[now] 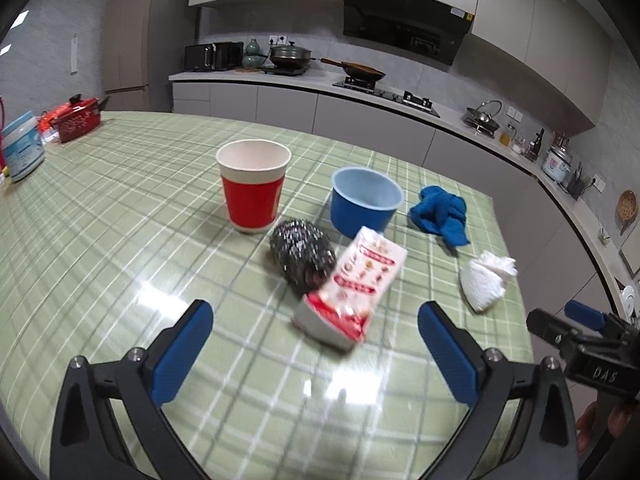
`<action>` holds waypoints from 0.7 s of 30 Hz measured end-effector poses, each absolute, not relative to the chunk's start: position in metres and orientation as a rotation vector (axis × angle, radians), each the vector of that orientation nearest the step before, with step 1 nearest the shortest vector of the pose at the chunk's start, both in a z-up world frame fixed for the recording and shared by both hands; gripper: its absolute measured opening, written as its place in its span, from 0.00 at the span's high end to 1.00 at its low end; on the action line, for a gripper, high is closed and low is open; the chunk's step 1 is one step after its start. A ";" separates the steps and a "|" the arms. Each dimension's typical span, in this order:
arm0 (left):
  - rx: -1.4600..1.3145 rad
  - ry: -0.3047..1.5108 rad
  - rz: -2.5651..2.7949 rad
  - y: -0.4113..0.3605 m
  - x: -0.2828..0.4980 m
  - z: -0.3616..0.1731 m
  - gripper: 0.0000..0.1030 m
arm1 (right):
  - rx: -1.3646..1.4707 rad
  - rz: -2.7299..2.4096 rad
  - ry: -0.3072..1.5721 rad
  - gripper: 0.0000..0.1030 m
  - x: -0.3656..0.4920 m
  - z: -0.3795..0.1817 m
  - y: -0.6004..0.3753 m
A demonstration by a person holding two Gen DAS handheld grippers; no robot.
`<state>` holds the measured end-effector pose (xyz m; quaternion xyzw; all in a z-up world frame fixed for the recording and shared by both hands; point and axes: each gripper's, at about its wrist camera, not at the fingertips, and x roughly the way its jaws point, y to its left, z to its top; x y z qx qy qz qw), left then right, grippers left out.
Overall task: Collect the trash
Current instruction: 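Move both open grippers back toward the table items, then grasp the steel wool scrubber with the left gripper while the right gripper grasps the white paper towel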
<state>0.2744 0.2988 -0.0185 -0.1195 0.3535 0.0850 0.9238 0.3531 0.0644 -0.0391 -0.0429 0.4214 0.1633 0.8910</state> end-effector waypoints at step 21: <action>-0.313 0.836 0.074 0.343 0.346 -0.061 0.17 | -0.094 0.247 0.952 0.05 0.417 -0.086 0.099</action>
